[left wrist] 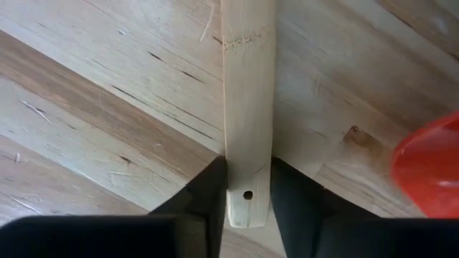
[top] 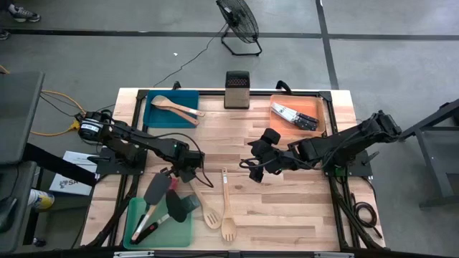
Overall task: Pick & Place Kitchen Items
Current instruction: Put the brown wooden spoon into the blue bin
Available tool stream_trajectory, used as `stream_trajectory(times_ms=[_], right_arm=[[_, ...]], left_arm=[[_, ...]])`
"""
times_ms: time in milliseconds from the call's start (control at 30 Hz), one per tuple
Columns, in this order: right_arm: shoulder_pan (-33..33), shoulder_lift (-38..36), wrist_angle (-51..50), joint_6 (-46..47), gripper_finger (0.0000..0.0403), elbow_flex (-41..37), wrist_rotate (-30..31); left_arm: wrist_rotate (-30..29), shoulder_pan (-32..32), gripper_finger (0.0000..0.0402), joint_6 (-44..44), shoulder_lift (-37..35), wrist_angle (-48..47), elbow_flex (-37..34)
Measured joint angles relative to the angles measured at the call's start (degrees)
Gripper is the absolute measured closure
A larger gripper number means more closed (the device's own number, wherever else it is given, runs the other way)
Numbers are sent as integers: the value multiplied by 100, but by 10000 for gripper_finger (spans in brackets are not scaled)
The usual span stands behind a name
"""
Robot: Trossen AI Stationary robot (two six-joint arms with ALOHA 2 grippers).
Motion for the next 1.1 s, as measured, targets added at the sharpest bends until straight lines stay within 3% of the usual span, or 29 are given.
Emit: stream_trajectory(times_ms=[133,400,700,1100], right_arm=[[0,0,0,0,105,-1,-2],[0,0,-49,-1,105,-2,0],[0,0,-57,-2,105,-1,-2],[-1,0,-85,-2,105,-2,-2]], left_arm=[[21,0,332,1,0,-6,0],[28,0,332,4,-26,-30,11],[54,-4,332,19,-33,-122,544],[-337,-2,332,19,-42,-348,959]])
